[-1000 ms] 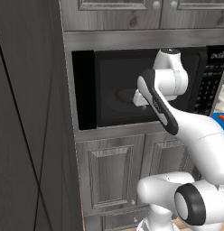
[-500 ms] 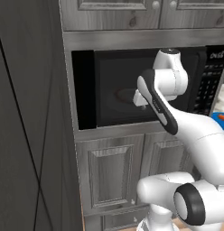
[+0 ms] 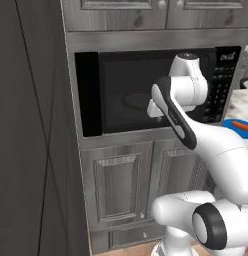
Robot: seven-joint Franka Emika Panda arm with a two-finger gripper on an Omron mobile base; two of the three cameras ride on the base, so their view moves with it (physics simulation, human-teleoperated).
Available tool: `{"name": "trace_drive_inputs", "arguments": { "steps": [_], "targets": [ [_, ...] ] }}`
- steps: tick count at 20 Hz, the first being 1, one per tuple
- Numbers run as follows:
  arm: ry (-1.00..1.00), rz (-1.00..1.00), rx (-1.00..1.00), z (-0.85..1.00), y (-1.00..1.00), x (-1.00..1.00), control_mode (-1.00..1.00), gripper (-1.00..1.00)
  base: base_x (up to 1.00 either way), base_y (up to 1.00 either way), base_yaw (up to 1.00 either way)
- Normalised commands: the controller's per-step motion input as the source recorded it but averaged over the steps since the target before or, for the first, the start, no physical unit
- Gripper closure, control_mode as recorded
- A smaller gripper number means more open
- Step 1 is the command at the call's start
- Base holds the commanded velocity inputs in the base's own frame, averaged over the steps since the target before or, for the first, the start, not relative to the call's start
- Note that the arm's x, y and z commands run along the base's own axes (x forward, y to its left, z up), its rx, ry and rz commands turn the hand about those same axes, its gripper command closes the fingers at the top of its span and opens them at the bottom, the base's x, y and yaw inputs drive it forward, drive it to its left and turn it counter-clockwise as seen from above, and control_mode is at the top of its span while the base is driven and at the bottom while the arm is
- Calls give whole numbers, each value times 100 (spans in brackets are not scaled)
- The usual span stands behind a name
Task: Pick the carrot from the counter and place it in the microwave. Then turn on the microwave.
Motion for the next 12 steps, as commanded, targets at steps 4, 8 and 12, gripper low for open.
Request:
{"name": "trace_drive_inputs", "arguments": {
  "steps": [4, 8, 12],
  "targets": [
    [0, 0, 0, 0, 0, 0, 100, -100, -32, -28, -7],
    [0, 0, 0, 0, 0, 0, 100, -100, -27, -42, -7],
    [0, 0, 0, 0, 0, 0, 100, -100, -24, -45, -6]
  ]
}}
